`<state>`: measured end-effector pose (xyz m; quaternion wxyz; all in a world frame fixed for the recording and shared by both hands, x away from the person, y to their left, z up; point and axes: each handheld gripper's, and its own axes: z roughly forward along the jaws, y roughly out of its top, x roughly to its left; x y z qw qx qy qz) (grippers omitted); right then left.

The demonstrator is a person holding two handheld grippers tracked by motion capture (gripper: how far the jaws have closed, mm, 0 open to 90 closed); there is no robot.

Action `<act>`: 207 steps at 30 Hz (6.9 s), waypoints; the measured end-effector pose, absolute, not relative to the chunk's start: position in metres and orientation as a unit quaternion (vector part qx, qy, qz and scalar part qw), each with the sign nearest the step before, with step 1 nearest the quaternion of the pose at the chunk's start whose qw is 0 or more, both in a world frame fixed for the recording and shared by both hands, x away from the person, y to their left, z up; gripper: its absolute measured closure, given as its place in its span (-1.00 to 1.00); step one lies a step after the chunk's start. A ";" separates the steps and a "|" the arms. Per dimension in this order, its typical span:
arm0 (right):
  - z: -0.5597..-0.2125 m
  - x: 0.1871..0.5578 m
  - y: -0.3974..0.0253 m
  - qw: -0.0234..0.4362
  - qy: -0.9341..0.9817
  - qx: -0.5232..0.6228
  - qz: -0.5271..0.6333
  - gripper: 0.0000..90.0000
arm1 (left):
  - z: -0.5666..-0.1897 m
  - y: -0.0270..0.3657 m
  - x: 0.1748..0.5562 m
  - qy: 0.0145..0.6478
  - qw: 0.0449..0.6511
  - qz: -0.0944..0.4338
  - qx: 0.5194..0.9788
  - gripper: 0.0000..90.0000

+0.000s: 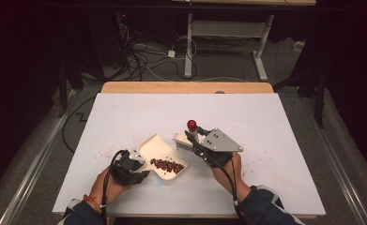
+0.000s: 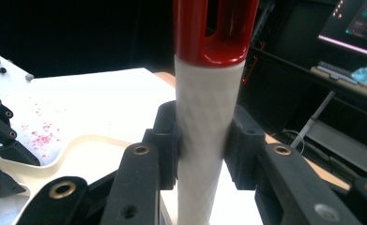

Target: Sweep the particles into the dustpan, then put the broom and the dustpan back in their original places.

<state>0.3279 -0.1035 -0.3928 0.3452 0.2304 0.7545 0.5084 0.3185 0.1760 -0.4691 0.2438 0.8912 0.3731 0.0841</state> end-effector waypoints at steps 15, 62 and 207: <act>-0.381 0.308 -0.096 0.285 0.760 0.206 0.547 0.55 | -0.470 0.177 0.319 0.374 0.246 0.085 0.890 0.40; -0.365 0.315 -0.093 0.277 0.737 0.212 0.579 0.55 | -0.479 0.186 0.315 0.467 0.289 0.105 0.829 0.40; -0.385 0.408 -0.239 0.315 0.736 0.358 0.480 -0.64 | -0.474 0.206 0.297 0.326 0.370 0.230 0.839 -0.58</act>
